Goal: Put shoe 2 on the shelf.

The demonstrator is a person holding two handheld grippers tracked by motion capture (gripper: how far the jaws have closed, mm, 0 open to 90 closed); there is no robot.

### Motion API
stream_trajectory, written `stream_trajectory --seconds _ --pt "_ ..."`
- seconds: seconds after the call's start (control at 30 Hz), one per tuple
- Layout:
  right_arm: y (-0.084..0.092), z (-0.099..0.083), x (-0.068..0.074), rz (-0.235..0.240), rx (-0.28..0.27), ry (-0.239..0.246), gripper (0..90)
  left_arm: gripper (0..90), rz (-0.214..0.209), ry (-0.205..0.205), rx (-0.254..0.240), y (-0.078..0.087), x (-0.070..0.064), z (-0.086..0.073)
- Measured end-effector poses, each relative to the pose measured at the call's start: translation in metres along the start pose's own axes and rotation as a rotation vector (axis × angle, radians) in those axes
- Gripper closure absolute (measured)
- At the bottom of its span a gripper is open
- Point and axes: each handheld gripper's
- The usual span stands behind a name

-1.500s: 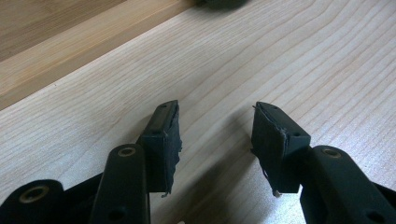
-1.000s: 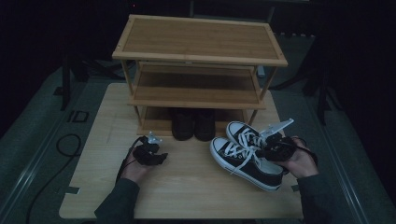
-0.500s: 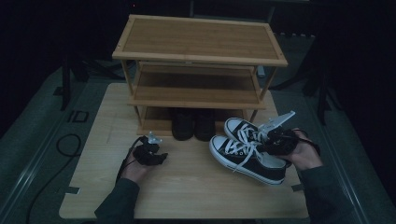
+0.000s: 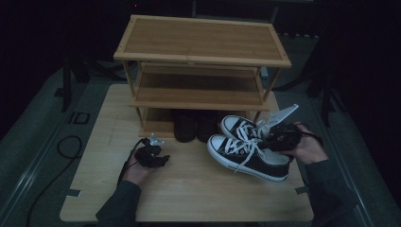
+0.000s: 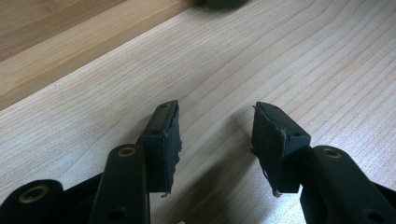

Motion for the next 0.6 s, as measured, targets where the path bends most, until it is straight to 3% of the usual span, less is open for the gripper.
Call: stream_trajectory --seconds 0.2,0.6 --pt "-0.002 0.012 0.003 0.042 0.001 0.054 85.2 51.8 0.001 -0.003 0.001 0.000 0.000 0.000" --pt "-0.006 0.034 0.004 0.093 -0.033 0.097 85.1 51.7 0.000 -0.002 0.000 0.000 0.000 0.000"
Point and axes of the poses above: each handheld gripper's, and its own axes: y roughly backward along the jaws, z roughly out of its top, x roughly to its left, and after that the axes turned 14 degrees about -x, right-handed
